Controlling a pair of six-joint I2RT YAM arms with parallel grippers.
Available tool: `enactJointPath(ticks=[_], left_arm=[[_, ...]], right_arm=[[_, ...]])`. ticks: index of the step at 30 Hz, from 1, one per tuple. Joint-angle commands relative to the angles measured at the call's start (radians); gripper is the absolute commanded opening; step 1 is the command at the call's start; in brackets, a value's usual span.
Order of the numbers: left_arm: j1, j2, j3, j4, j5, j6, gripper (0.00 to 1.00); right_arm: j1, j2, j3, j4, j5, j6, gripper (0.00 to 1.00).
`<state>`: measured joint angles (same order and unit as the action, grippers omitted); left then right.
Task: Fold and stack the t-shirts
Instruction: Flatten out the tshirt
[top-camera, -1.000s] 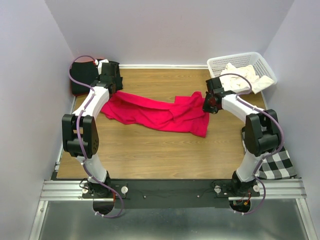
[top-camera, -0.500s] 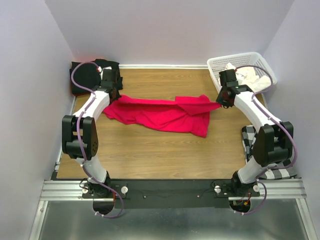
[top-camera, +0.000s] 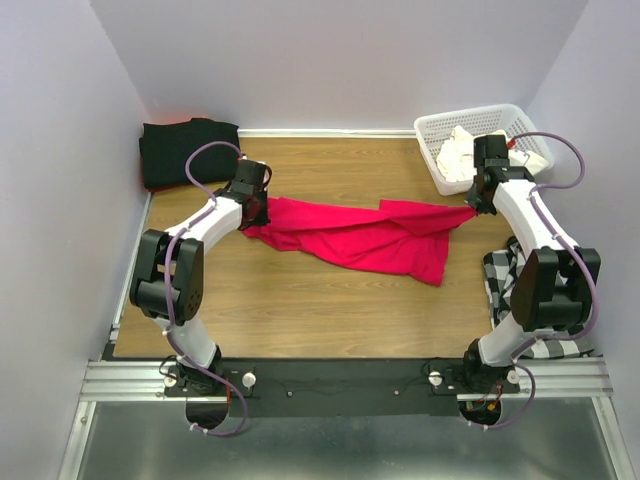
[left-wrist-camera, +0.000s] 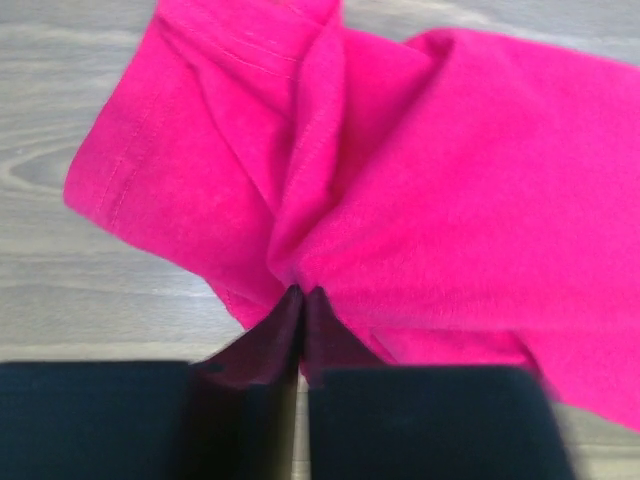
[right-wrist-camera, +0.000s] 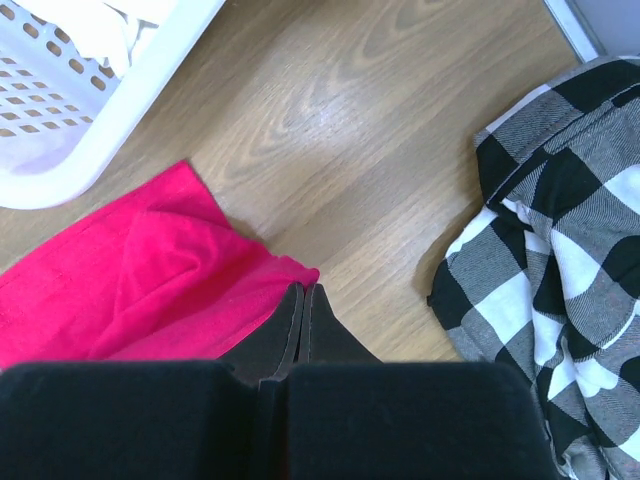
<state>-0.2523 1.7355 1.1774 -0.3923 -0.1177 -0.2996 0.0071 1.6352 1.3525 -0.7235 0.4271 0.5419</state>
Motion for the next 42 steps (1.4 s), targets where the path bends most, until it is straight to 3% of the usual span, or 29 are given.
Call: enactJointPath(ticks=[1, 5, 9, 15, 23, 42], left_arm=[[-0.01, -0.079, -0.039, 0.038, 0.029, 0.019, 0.28], [-0.011, -0.126, -0.067, 0.055, 0.027, 0.019, 0.44], [-0.013, -0.191, -0.088, 0.066, 0.038, 0.024, 0.52], [-0.036, -0.171, -0.114, 0.043, 0.095, 0.045, 0.51], [-0.062, -0.154, -0.177, 0.029, 0.099, 0.033, 0.38], [-0.064, -0.021, -0.125, 0.125, 0.055, -0.009, 0.38]], right_arm=[[-0.002, 0.011, 0.014, -0.024, 0.065, -0.005, 0.01], [-0.025, 0.014, 0.008, -0.022, 0.067, -0.007, 0.01], [-0.036, 0.018, 0.007, -0.022, 0.064, -0.007, 0.01], [-0.039, 0.023, 0.002, -0.019, 0.047, -0.003, 0.01], [-0.041, 0.029, 0.004, -0.014, 0.033, 0.0, 0.01], [-0.041, 0.051, 0.026, -0.01, -0.013, -0.01, 0.01]])
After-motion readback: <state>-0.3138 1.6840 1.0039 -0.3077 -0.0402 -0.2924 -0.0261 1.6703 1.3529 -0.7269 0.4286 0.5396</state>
